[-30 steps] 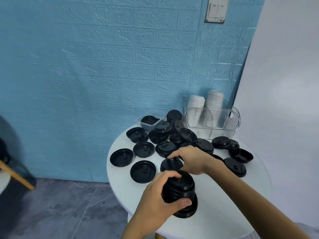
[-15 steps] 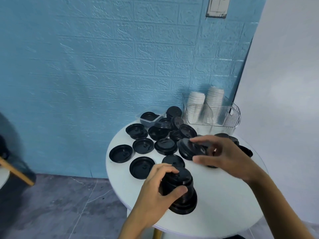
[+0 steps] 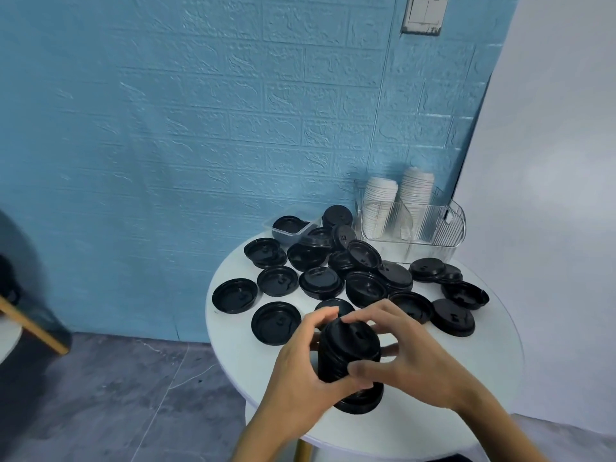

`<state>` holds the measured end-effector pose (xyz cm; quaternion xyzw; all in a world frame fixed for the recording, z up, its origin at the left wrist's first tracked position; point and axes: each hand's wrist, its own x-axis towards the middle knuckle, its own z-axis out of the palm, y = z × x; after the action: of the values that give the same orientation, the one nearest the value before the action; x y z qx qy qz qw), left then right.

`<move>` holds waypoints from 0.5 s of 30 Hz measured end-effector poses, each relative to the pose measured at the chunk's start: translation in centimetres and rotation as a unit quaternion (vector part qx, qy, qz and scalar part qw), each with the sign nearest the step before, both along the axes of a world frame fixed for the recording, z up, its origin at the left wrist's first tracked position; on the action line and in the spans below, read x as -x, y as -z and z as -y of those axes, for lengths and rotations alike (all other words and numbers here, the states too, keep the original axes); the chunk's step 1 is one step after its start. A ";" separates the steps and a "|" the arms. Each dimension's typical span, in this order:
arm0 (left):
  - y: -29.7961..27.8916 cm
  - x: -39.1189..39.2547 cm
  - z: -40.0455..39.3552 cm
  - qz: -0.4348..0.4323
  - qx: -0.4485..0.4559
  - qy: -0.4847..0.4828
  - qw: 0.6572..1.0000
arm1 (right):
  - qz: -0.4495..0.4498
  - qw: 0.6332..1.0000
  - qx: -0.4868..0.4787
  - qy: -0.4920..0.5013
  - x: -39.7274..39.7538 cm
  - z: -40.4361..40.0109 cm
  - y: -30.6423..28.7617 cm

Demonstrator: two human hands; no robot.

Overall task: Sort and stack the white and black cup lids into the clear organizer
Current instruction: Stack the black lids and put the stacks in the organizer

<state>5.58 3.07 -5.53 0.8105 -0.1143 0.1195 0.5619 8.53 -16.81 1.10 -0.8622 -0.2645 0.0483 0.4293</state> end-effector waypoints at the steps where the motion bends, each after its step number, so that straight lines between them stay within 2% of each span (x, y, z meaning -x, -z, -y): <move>1: 0.1 0.0 0.1 0.001 -0.007 0.000 1.000 | 0.000 1.000 0.000 0.002 0.1 0.0 0.1; 9: 0.1 -0.2 0.2 0.007 -0.046 0.012 0.999 | -0.026 0.999 -0.032 0.008 0.3 0.0 1.1; 15: 0.0 0.5 0.7 0.044 -0.130 -0.018 0.990 | -0.043 0.998 -0.038 -0.004 0.4 -0.1 1.2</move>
<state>5.13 2.35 -5.57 0.8726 -0.1387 0.1490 0.4439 8.12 -16.69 -0.05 -0.8411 -0.2511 0.0768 0.4728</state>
